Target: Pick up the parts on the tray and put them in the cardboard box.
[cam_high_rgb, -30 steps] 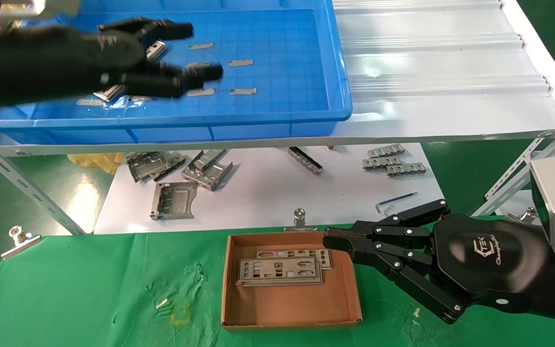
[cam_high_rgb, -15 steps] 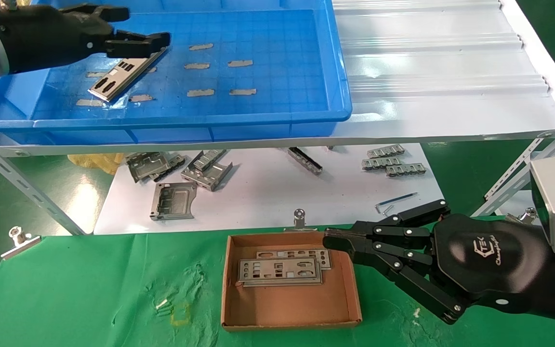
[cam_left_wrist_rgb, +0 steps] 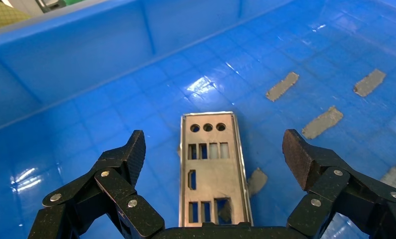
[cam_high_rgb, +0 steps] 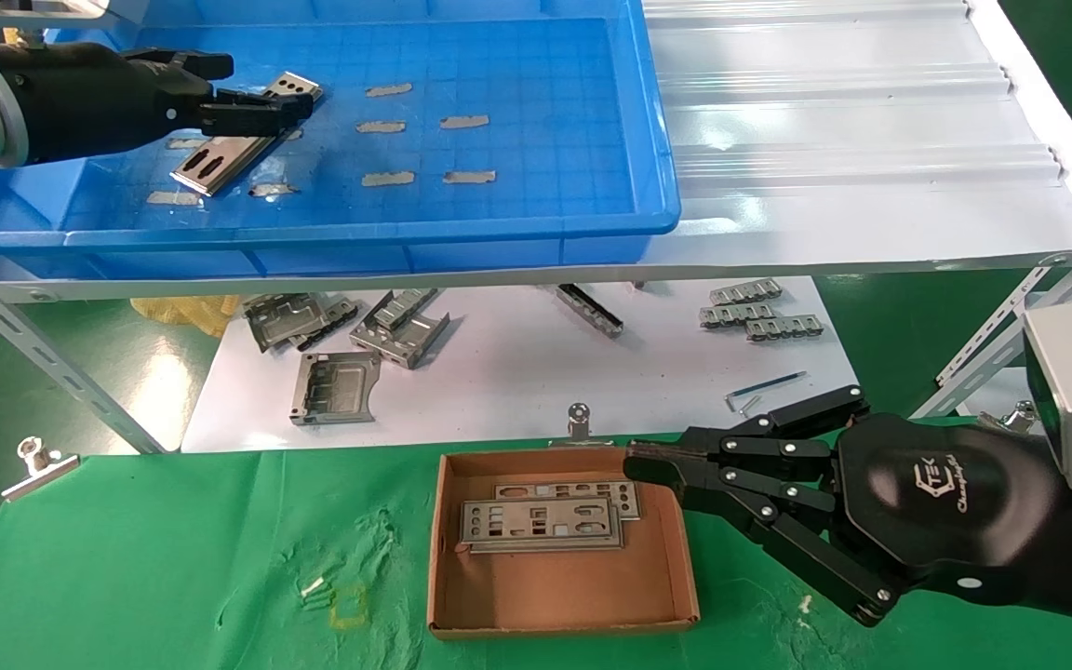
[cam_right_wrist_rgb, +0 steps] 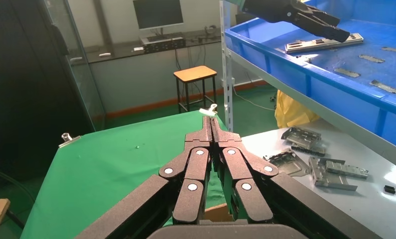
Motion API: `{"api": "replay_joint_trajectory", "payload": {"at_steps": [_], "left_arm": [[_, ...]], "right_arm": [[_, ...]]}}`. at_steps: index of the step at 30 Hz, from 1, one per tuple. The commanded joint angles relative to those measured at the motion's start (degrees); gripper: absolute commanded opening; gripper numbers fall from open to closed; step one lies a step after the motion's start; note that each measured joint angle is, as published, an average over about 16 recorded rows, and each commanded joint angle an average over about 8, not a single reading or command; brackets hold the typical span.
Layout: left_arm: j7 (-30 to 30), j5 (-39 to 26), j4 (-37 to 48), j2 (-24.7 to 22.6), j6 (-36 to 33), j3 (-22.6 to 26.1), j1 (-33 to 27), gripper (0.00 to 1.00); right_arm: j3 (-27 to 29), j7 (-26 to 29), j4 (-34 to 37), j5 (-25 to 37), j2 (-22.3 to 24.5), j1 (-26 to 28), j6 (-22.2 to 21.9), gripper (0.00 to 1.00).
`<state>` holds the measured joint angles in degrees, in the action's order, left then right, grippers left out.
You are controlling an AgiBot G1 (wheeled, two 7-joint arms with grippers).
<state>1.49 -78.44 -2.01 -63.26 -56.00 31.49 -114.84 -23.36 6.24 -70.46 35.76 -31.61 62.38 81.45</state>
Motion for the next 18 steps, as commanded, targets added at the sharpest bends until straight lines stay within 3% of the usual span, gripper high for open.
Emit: {"api": "replay_joint_trajectory", "payload": {"at_steps": [1, 18], "left_arm": [[0.14, -0.29, 0.49, -0.10, -0.40, 0.21, -0.25, 0.01], [-1.85, 0.56, 1.48, -0.64, 0.25, -0.39, 0.12, 0.00]], "right_arm": [[0.00, 0.00, 0.00, 0.00, 0.00, 0.00, 0.00, 0.00], [0.00, 0.00, 0.00, 0.00, 0.00, 0.00, 0.00, 0.00]]}}
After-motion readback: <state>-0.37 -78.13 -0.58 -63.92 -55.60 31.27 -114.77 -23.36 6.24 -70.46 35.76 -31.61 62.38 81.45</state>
